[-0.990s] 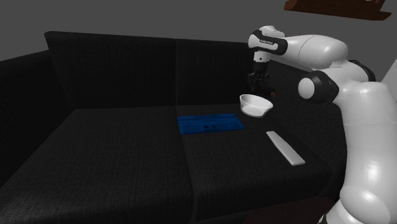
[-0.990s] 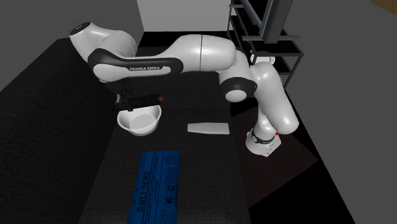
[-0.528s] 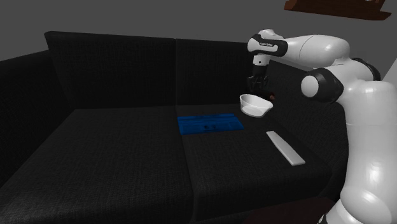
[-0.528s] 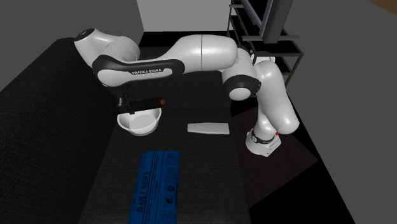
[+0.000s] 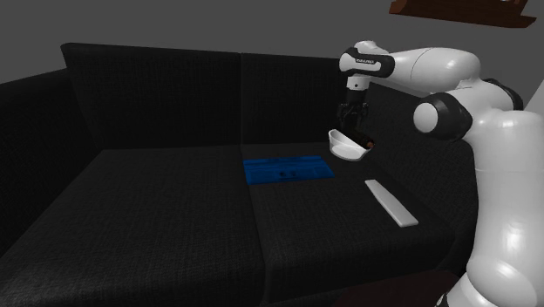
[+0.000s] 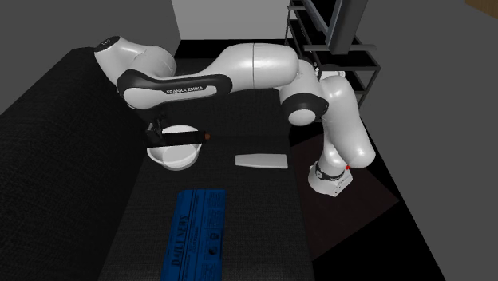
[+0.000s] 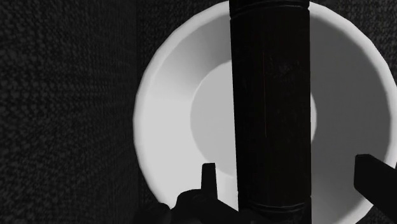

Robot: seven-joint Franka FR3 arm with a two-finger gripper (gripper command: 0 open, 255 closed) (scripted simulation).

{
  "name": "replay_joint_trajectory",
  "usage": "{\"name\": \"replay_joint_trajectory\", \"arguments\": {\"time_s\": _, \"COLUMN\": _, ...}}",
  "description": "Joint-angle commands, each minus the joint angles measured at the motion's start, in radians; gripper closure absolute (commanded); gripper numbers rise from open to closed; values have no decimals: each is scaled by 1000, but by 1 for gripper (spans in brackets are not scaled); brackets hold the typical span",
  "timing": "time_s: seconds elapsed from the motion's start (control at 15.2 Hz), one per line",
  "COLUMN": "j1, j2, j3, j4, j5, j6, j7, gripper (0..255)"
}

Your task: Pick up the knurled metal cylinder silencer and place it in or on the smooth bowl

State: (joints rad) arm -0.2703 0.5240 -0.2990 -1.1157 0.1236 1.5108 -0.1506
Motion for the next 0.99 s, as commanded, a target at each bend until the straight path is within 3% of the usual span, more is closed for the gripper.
{"name": "replay_joint_trajectory", "arguments": {"time_s": 0.0, "j1": -4, "j2": 8, "j3": -2, "j4": -9, "j5": -1, "j6": 3, "j7": -3, "gripper": 0}}
{"name": "replay_joint_trajectory", "arguments": {"time_s": 0.13, "j1": -3, "j2": 19, "j3": 0, "j4": 0, "j5": 1, "j6": 4, "j7": 2, "gripper": 0}}
{"name": "replay_joint_trajectory", "arguments": {"time_s": 0.4, "j1": -51, "j2": 133, "j3": 5, "j4": 322, "j5": 28, "j6": -201, "j7": 7, "gripper": 0}}
{"name": "replay_joint_trajectory", "arguments": {"time_s": 0.92, "j1": -51, "j2": 134, "j3": 5, "j4": 323, "j5": 28, "j6": -201, "j7": 7, "gripper": 0}}
